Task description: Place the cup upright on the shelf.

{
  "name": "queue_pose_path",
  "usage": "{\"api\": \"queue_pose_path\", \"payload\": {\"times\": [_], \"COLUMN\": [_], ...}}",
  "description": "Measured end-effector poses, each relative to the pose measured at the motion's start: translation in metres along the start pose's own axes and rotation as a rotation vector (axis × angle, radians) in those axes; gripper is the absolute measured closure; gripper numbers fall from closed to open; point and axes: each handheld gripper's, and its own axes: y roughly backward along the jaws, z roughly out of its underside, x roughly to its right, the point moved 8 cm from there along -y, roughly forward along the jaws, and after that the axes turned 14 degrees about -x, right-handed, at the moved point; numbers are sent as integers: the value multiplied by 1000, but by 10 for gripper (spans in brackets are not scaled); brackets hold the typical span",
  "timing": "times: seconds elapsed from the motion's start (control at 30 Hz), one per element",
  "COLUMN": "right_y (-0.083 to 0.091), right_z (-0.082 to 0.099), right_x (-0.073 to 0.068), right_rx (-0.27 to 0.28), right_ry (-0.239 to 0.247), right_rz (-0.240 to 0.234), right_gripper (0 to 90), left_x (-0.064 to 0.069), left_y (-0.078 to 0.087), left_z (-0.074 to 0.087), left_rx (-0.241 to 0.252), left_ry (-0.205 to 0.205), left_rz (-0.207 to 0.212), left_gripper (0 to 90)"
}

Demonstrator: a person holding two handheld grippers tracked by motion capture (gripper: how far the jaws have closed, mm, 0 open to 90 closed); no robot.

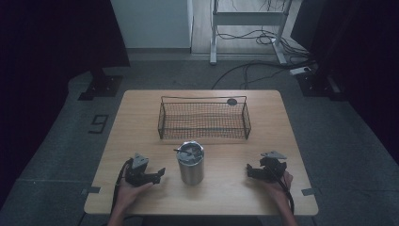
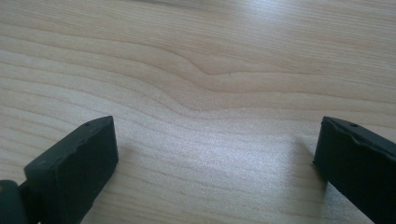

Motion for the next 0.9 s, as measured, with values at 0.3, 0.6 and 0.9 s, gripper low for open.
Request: {"api": "queue_pose_path", "payload": {"times": [0.3, 0.6, 0.9], "right_y": [1, 1, 2], "right_z": [2, 2, 2], "right_x": [3, 3, 4], "right_rx": [1, 2, 7], "right_ry": [-9, -14, -18], "right_rz": [5, 8, 12], "right_gripper": [0, 0, 9], "left_x": [-1, -4, -1], "left_y": [5, 8, 15], "left_z": [1, -1, -4], "left_rx": [16, 48, 67], "left_ry": [4, 41, 36], "left_rz": [1, 14, 14], "left_gripper": [151, 151, 149]}}
